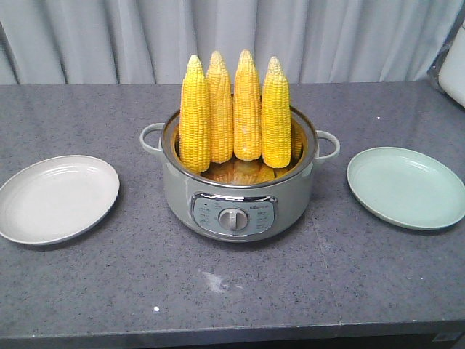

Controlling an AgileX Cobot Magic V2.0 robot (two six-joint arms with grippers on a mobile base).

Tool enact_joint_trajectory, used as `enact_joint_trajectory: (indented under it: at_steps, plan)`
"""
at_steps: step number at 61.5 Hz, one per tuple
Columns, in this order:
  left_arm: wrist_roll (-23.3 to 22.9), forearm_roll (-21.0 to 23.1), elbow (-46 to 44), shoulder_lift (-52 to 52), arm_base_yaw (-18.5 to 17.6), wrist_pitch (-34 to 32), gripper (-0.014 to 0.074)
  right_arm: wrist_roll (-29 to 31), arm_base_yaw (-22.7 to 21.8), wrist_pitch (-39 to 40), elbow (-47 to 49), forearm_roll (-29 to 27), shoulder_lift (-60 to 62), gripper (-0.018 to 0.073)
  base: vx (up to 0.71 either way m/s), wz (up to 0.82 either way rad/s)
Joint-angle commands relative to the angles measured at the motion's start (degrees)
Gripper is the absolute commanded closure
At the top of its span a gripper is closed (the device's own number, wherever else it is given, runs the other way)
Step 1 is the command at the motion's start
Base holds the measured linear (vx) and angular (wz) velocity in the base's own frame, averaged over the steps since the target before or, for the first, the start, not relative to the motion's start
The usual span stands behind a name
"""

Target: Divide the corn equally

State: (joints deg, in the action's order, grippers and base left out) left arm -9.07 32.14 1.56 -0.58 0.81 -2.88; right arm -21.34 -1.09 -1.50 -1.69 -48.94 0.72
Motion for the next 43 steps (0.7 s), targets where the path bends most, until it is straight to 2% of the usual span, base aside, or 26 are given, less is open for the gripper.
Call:
enact_joint_trajectory:
  at_steps: [1,4,7,12,17,22,29,33,39,43]
  plan:
    - [-2.62,0.35,-0.43,-0.95,-0.34,-3.07,0.0603,0.25,-0.38,3.61,-0.43,0.05,0.35,0.0564,0.0,0.0]
    - [-5.47,0.79,-0.43,-0.95,-0.34,-3.15,0.0603,0.25,-0.38,3.92,-0.43,-0.38,0.35,0.0564,0.0,0.0]
    - [-10.41,2.49,-0.43,-0.95,-0.34,-3.27,0.0603,0.25,-0.25,3.87,-0.34,-0.74,0.35,0.0564,0.0,0.0]
    - [-21.33,6.75,-0.43,-0.95,-0.39,-3.14,0.0603,0.25,-0.07,3.26,-0.1,-0.73,0.35,0.0564,0.0,0.0]
    - [-29.65,10.68,-0.43,-0.95,-0.39,-3.38,0.0603,0.99,-0.07,0.88,1.14,0.06,0.35,0.0564,0.0,0.0]
    - [-34.71,10.7,-0.54,-0.95,-0.44,-4.07,0.0603,4.82,-0.07,-1.55,3.6,1.26,0.35,0.0564,0.0,0.0]
    - [-34.35,10.17,-2.44,-0.95,-0.44,-4.12,0.0603,12.45,-0.07,-4.99,8.27,1.3,0.35,0.0564,0.0,0.0]
    - [-33.66,8.33,-4.71,-0.95,-0.44,-3.89,0.0603,17.23,-0.07,-7.01,11.26,1.3,0.16,0.0564,0.0,0.0]
    - [-31.57,3.21,-8.31,-0.95,-0.44,-3.89,0.0603,25.26,-0.07,-9.75,16.05,1.24,-0.97,0.0564,0.0,0.0]
    - [-30.24,-1.8,-11.16,-0.95,-0.44,-3.15,0.0603,30.11,-0.07,-12.08,19.32,1.24,-2.37,0.0564,0.0,0.0]
